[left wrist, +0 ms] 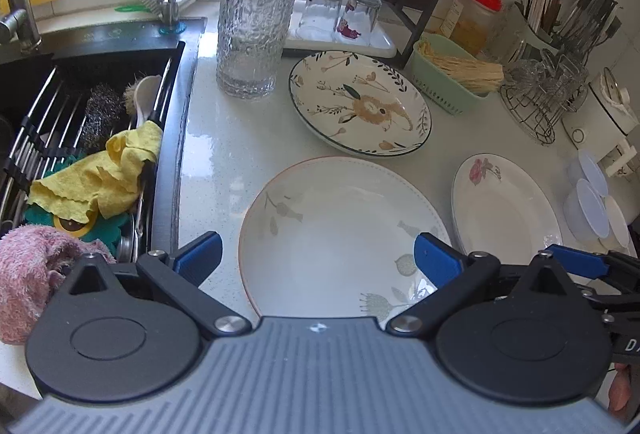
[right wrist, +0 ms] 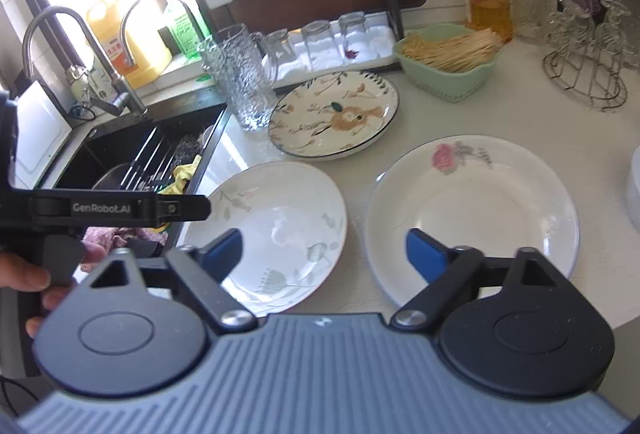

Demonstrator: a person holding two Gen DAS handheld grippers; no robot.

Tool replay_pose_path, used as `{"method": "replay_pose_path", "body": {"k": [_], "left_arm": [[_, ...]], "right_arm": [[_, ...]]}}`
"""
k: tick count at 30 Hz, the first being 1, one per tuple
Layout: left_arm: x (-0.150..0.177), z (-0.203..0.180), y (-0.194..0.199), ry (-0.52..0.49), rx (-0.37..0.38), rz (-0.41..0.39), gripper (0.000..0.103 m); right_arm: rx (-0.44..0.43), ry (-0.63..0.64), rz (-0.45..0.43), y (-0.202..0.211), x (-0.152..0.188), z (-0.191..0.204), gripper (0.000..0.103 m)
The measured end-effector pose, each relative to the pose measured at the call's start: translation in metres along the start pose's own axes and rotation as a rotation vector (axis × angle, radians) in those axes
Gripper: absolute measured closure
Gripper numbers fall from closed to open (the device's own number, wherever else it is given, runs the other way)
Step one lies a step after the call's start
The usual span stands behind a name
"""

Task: Organize plates and bowls
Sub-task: 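Close the left gripper on the rim of the leaf-print plate, then lift the leaf-print plate and lower it onto the pink-rose plate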

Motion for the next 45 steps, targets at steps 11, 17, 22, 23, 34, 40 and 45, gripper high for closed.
{"method": "replay_pose_path", "body": {"k": [11,17,22,23,34,40,45], "left_arm": [[-0.017,0.037,-0.047,-0.005,0.058,0.099,0.038],[-0.031,0.043,-0.062,-0.025,0.079,0.123,0.061],[-0.036,0.046,-0.070,-0.033,0.093,0.137,0.074],[-0.037,0.047,-0.071,-0.038,0.095,0.144,0.075],[-0.038,0.043,-0.082,-0.071,0.053,0.194,0.075],[-0.040,0.044,-0.075,-0.053,0.084,0.203,0.075],[-0.051,0.033,-0.059,-0.020,0.152,0.172,0.075]], "right_arm": [[0.030,-0.173,0.103,-0.051,0.006,-0.003,0.060],[0.075,-0.217,0.119,-0.069,0.004,-0.006,0.078],[0.079,-0.254,0.119,-0.078,-0.002,-0.010,0.081],[0.077,-0.263,0.119,-0.079,-0.003,-0.011,0.081],[0.031,-0.340,0.157,-0.092,-0.009,-0.008,0.083],[0.017,-0.313,0.131,-0.080,-0.020,-0.007,0.083],[0.010,-0.319,0.097,-0.060,-0.025,-0.014,0.083]]}}
Point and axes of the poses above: each gripper's, at about its wrist camera, not at the fingertips, and y roughly against the way its jaws point, z to its left, x to its underside, the point moved 4 cm from there along -y, roughly the way its jaws point, and after that the axes turned 10 degrees about z, right-handed, at the moved point
